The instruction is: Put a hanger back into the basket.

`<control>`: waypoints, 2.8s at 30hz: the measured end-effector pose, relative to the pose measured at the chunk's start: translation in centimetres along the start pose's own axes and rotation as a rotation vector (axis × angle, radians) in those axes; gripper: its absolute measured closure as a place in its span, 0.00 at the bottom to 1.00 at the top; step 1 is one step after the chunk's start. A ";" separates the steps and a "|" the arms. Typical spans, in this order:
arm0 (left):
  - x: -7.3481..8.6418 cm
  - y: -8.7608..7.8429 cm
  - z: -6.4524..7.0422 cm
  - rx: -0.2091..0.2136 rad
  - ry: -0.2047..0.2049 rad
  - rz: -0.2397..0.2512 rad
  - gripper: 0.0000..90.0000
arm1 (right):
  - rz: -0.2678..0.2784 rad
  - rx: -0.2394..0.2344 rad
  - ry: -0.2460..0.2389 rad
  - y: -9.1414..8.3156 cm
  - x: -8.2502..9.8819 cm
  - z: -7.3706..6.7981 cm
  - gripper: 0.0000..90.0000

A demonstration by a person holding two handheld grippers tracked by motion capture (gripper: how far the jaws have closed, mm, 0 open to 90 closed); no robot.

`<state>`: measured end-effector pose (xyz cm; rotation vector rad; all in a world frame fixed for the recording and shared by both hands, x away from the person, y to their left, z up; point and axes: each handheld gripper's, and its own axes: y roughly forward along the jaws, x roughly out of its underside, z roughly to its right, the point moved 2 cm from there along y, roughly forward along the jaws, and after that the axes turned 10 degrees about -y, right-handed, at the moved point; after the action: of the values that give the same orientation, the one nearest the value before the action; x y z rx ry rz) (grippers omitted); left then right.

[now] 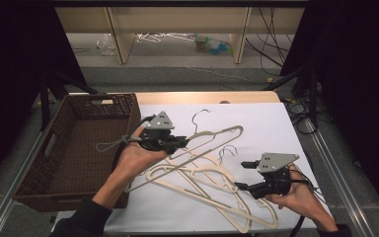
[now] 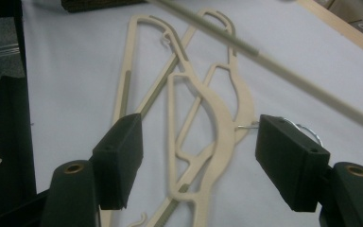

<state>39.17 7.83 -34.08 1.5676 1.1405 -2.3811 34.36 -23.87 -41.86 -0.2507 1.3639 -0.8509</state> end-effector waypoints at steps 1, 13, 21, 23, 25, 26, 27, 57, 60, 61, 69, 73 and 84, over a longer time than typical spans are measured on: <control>-0.1 -0.6 -0.1 0.000 -0.007 0.007 0.96 | -0.004 -0.004 0.003 0.1 0.1 -0.1 0.37; -2.4 -10.7 -2.7 -0.054 -0.053 0.141 0.95 | -0.011 -0.023 -0.007 0.8 0.3 -0.9 0.34; -0.6 -15.7 -7.9 -0.232 -0.044 0.210 0.96 | -0.022 -0.025 -0.002 0.6 0.6 -1.0 0.33; 0.4 -16.4 -9.2 -0.269 -0.052 0.202 0.96 | -0.015 -0.024 -0.004 0.7 0.7 -1.0 0.33; 1.5 -17.0 -10.3 -0.309 -0.077 0.197 0.96 | -0.019 -0.026 -0.003 0.8 0.9 -0.9 0.33; 2.2 -17.3 -11.1 -0.319 -0.098 0.207 0.96 | -0.022 -0.026 0.000 0.8 0.9 -1.0 0.33; 2.7 -17.5 -11.6 -0.334 -0.107 0.211 0.96 | -0.024 -0.029 0.002 0.8 0.9 -1.0 0.33; 9.6 -20.1 -18.0 -0.382 -0.106 0.159 0.95 | -0.031 -0.039 0.011 0.9 1.5 -1.1 0.31; 10.1 -19.6 -18.0 -0.362 -0.120 0.148 0.95 | -0.032 -0.038 0.011 0.9 1.5 -1.1 0.31; 10.3 -19.3 -18.1 -0.354 -0.139 0.145 0.95 | -0.032 -0.039 0.012 0.9 1.5 -1.1 0.31; 12.1 -17.3 -18.9 -0.344 -0.191 0.050 0.95 | -0.040 -0.046 0.008 1.1 1.7 -1.2 0.31; 12.9 -16.5 -19.4 -0.383 -0.234 -0.017 0.95 | -0.040 -0.049 0.008 1.1 1.7 -1.2 0.31; 14.7 -17.3 -20.9 -0.585 -0.358 -0.069 0.76 | -0.049 -0.047 0.005 1.1 1.9 -1.3 0.31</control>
<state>40.59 37.87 -40.98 0.8895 1.6121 -1.9750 33.56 -24.02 -44.27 -0.3193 1.3885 -0.8617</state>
